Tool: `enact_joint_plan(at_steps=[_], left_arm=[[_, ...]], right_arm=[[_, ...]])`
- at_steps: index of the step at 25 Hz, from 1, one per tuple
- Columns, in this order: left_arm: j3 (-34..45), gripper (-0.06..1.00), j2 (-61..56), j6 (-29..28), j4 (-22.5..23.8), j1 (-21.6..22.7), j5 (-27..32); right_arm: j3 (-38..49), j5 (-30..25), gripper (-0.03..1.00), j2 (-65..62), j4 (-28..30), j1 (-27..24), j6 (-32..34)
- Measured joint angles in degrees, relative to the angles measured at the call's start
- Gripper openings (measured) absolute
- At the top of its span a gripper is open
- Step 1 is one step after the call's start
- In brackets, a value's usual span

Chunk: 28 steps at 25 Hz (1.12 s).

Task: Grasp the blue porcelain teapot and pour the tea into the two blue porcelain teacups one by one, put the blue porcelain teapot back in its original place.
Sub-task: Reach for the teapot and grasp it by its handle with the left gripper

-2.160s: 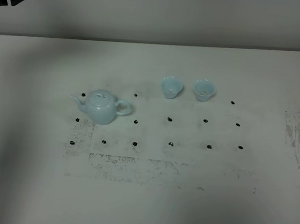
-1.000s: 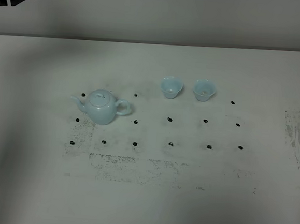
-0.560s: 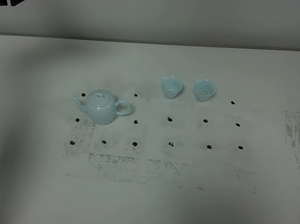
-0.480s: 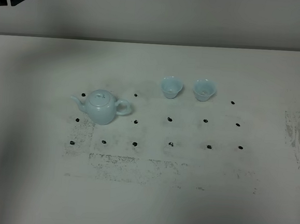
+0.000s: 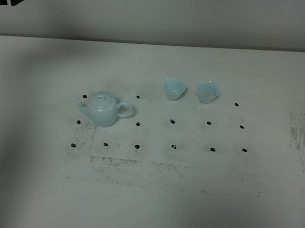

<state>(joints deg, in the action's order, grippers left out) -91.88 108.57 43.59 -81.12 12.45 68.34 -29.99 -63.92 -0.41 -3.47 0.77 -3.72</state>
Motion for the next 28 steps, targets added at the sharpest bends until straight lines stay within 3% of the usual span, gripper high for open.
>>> enact_joint_plan(at_steps=[28], left_arm=[[0.0, 0.62, 0.0, 1.56, 0.23, -0.17, 0.0]], right_arm=[[0.06, 0.0, 0.57, 0.0, -1.45, 0.0, 0.0]])
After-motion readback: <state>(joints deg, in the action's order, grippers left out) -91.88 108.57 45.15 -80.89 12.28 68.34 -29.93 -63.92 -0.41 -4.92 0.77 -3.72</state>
